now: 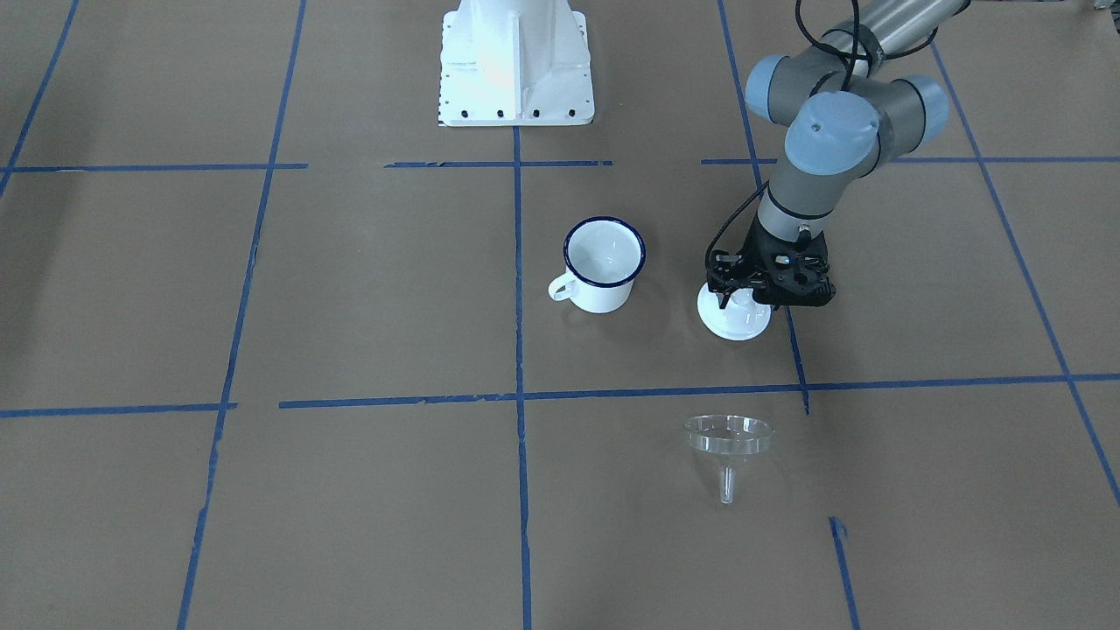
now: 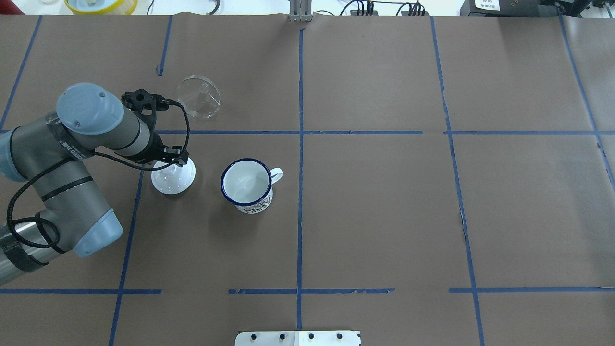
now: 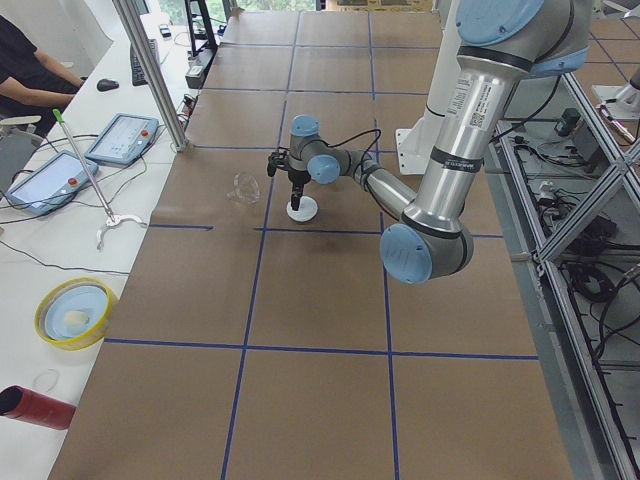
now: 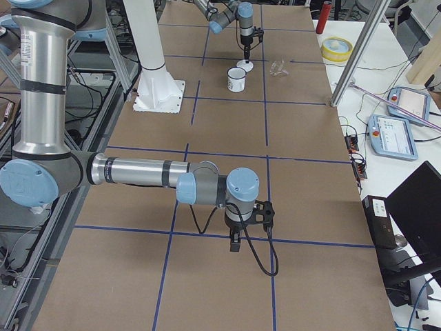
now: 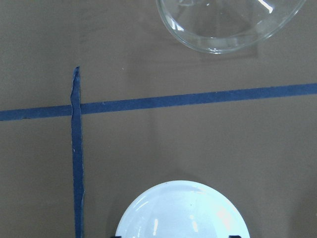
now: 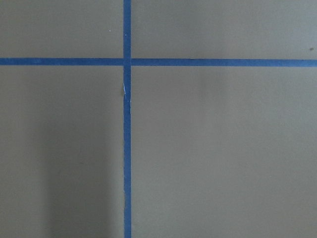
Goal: Remove funnel from cup
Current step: 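Move the left gripper over the round white lid and lower it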
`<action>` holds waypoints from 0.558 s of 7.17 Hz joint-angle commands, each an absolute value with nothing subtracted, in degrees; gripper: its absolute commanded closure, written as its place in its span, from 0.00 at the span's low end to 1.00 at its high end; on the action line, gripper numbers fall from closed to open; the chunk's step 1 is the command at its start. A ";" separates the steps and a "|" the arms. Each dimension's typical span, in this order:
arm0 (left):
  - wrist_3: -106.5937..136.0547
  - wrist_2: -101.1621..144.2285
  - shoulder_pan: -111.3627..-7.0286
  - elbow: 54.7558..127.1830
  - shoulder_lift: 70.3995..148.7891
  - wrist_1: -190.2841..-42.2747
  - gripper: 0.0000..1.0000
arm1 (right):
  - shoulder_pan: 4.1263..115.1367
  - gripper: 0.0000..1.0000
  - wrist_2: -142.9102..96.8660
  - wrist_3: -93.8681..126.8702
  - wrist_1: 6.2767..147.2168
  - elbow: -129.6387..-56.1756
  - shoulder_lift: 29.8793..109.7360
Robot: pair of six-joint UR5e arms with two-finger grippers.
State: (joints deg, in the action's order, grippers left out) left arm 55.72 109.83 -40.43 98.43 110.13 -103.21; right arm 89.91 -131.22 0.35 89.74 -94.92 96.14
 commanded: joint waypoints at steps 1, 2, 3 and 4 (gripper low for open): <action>55.81 109.86 -39.99 98.35 110.13 -103.18 0.22 | 89.91 0.00 -131.22 0.35 89.74 -94.92 96.15; 55.72 109.86 -39.56 98.44 110.04 -103.01 0.22 | 89.91 0.00 -131.22 0.35 89.74 -94.92 96.15; 55.72 109.86 -39.20 98.26 109.78 -103.09 0.22 | 89.91 0.00 -131.22 0.35 89.74 -94.92 96.15; 55.81 109.86 -38.94 98.44 109.78 -103.10 0.25 | 89.91 0.00 -131.22 0.35 89.74 -94.92 96.15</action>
